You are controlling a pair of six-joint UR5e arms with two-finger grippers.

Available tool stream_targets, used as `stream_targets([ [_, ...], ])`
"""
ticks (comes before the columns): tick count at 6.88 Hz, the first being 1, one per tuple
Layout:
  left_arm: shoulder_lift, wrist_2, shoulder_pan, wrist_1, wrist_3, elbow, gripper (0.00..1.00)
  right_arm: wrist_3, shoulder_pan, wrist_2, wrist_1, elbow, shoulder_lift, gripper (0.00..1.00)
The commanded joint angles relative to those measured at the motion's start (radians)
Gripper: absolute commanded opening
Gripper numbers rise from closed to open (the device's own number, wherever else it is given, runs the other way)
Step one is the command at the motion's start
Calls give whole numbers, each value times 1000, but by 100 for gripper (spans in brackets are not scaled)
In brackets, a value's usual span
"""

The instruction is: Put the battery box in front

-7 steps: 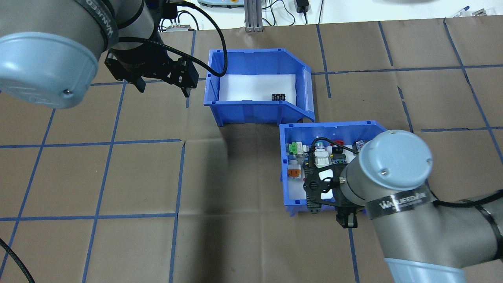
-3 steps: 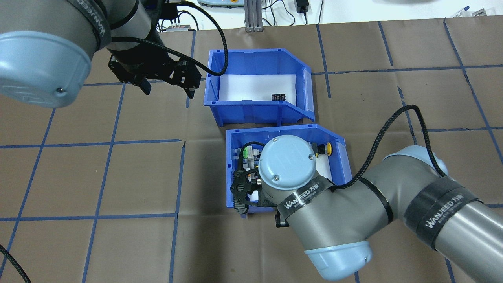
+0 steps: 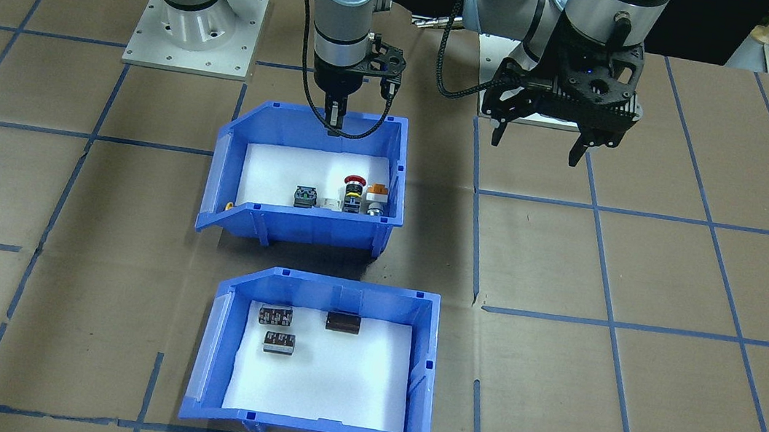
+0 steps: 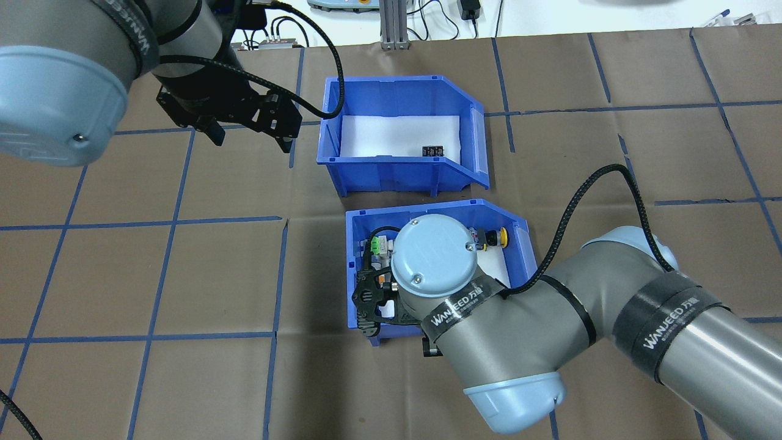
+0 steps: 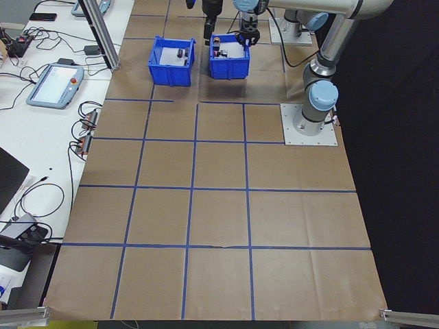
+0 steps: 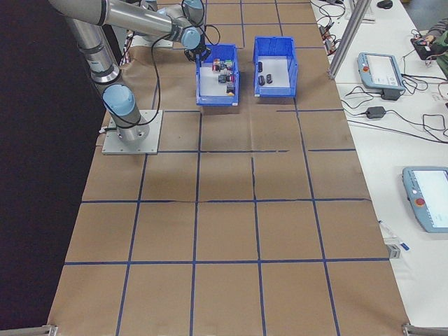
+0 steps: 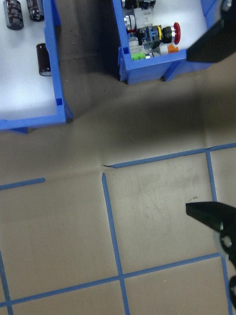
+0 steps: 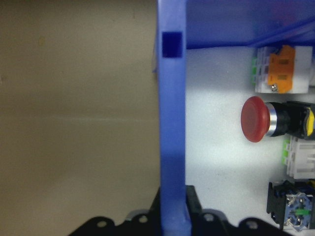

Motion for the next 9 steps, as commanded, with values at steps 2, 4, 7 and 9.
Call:
stream_targets([
  [2, 70, 23, 60, 18, 25, -78, 99, 2, -14, -4, 16, -17, -17, 100],
  [4, 68, 49, 62, 17, 27, -73, 99, 13, -40, -2, 42, -34, -77, 100],
  [7, 67, 48, 60, 17, 27, -72, 99, 102, -173, -1, 344, -192, -130, 100],
  [9, 68, 48, 60, 18, 27, -70, 99, 141, -269, -1, 357, -223, -137, 100],
])
